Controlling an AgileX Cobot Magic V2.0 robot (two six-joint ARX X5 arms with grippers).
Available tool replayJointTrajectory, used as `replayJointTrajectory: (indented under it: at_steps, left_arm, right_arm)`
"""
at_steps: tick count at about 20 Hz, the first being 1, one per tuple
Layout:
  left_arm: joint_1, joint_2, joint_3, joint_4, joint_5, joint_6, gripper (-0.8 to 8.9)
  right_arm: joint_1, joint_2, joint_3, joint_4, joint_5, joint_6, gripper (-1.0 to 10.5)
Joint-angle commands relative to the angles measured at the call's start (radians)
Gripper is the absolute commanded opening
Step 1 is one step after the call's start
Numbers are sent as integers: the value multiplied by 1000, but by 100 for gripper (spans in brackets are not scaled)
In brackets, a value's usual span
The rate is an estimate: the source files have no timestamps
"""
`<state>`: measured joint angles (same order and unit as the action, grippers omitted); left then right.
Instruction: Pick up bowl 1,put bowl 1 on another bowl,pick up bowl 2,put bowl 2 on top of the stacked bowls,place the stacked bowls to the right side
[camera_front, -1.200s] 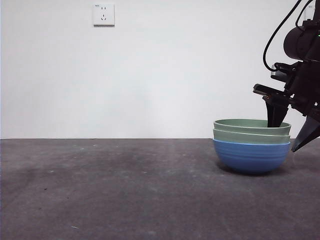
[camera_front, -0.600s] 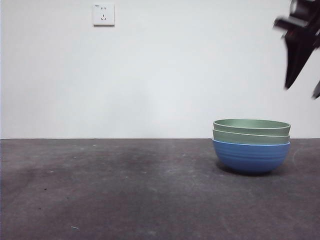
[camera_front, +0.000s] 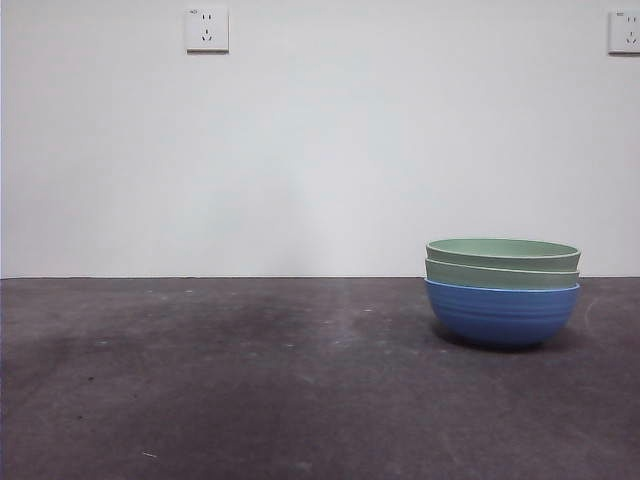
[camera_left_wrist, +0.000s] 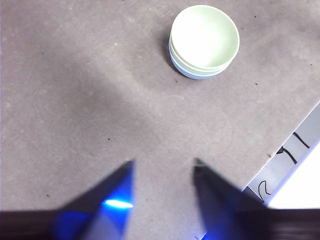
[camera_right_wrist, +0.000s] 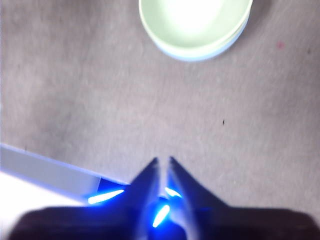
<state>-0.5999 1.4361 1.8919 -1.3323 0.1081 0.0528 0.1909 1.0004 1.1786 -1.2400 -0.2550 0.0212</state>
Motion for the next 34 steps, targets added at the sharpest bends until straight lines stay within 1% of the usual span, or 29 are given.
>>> replayJointTrajectory:
  at_steps: [1,15,18,20,22,25,26,30,31,33,34]
  left_arm:
    - [-4,0,-3,-16,4,21,-8]
    - [-3,0,-3,-13,2,21,-3]
    - [6,-18,-3,3,-18,22,-3]
    - [29,-55,-3,44,-40,71,-3]
    - [72,-111,-7,180,-25,119,-3]
    - [177,-198,-8,333,36,134,-3]
    - [227,-229,-8,361,60,134,-3]
    - [396,-333,-21,393,77,135,-3]
    - [428,-362,-53,427,77,135,-3]
    - [489,-460,-197,586,77,135,-3]
    - [516,-525,-311,698,77,135,-3]
  right_arm:
    - [2,3,1,5,-2,-15,1]
    - [-1,3,1,5,-1,-13,3]
    - [-1,3,1,5,-1,-13,3]
    - [-1,3,1,5,-1,-13,3]
    - [-1,3,1,5,-1,-13,3]
    - [-1,3,1,5,-1,-13,3]
    - [-1,3,1,5,-1,-13,3]
    - [-1,3,1,5,-1,-13,3]
    - [-1,3,1,5,-1,-13,3]
    - [-1,3,1,5,-1,-13,3]
    - [-1,3,1,5,-1,-13,3]
